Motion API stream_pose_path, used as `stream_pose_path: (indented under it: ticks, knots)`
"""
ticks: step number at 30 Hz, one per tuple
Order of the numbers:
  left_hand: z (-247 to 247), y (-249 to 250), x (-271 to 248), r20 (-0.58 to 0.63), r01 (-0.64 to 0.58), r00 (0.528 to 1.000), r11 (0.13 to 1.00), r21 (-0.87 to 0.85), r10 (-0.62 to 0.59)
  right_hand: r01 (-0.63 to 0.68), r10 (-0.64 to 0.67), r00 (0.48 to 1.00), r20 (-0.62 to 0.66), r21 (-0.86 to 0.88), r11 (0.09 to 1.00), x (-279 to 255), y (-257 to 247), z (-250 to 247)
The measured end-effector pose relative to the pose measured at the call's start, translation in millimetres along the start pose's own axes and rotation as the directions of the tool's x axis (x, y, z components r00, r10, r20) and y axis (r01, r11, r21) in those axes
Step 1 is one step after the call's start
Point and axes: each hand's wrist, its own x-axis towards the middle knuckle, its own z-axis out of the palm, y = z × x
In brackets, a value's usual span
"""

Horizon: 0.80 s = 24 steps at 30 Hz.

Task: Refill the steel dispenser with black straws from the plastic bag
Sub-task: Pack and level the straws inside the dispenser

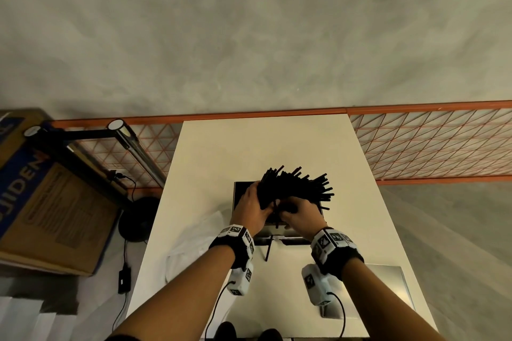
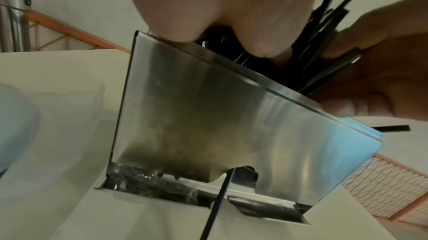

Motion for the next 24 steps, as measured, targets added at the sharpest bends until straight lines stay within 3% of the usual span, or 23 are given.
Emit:
stream_pose_path:
  ticks: [4, 6, 8, 10, 13, 15, 18, 21, 24]
  knots:
    - [1.9, -1.4, -1.6, -0.019, 0.014, 1.000, 0.999, -0.039, -0.014, 0.010, -0.006, 0.987, 0.158, -0.025, 1.000, -5.3, 1.9, 5.6]
    - [2.0, -1.6, -2.1, -0.023, 0.013, 1.000, 0.999, -0.047, -0.014, 0.044, -0.038, 0.981, 0.188, -0.027, 0.999, -8.2, 5.4, 8.4]
    - [1.8, -1.2, -3.2, -0.030, 0.004, 1.000, 0.999, -0.043, -0.005, 0.078, -0.052, 0.981, 0.188, -0.137, 0.987, -7.6, 7.3, 12.7]
    - [1.0, 0.5, -4.0, -0.030, -0.005, 1.000, 1.000, -0.030, 0.004, 0.088, -0.062, 0.992, 0.110, -0.244, 0.966, -5.5, 8.0, 20.0]
    - [0.8, 0.2, -4.2, -0.011, -0.016, 1.000, 1.000, 0.012, 0.016, 0.073, -0.098, 0.991, -0.089, -0.254, 0.964, -1.9, 10.1, 34.8]
    - [-0.1, -1.1, -4.3, -0.001, -0.006, 1.000, 1.000, 0.027, 0.006, 0.069, -0.105, 0.987, -0.118, -0.276, 0.959, -1.5, 8.6, 42.5]
    - [-1.1, -1.2, -3.9, -0.009, 0.016, 1.000, 1.000, 0.015, -0.016, 0.039, -0.068, 0.995, -0.079, -0.320, 0.946, 0.1, 8.3, 48.0]
    - [-0.5, -0.9, -3.4, -0.014, 0.016, 1.000, 1.000, 0.007, -0.016, 0.100, -0.085, 0.995, 0.055, -0.447, 0.889, 13.0, 17.3, 51.5]
    - [-0.6, -1.2, -3.3, -0.018, 0.006, 1.000, 1.000, 0.014, -0.006, 0.174, -0.132, 0.983, 0.124, -0.446, 0.878, 20.4, 17.5, 46.1]
